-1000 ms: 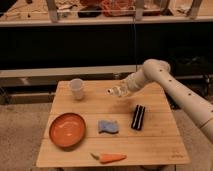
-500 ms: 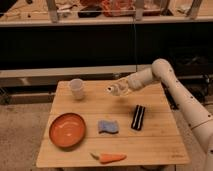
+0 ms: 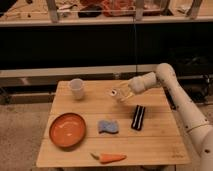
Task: Stand the bottle upright
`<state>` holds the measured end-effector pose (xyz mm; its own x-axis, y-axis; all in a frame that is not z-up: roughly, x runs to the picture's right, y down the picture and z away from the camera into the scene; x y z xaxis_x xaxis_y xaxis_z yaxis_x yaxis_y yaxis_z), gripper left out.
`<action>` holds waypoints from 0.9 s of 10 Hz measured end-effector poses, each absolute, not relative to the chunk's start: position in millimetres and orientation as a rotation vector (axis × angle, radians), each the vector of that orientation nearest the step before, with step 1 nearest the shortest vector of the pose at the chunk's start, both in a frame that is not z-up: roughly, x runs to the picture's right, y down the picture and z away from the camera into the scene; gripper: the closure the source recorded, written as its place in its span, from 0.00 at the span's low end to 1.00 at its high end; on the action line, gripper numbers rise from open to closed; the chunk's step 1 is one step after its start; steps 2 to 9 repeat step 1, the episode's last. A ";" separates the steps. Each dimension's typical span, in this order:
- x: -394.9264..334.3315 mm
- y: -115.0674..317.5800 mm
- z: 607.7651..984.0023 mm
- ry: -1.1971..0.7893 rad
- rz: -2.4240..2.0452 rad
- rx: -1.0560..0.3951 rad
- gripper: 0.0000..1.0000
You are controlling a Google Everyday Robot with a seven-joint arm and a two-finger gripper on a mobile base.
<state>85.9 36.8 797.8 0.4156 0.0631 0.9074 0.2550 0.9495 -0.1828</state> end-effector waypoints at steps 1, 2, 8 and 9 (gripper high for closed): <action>83.5 43.3 788.7 -1.168 -0.128 -0.305 0.72; 83.5 43.3 788.7 -1.168 -0.128 -0.305 0.72; 83.5 43.3 788.7 -1.168 -0.128 -0.305 0.72; 83.5 43.3 788.7 -1.168 -0.128 -0.305 0.72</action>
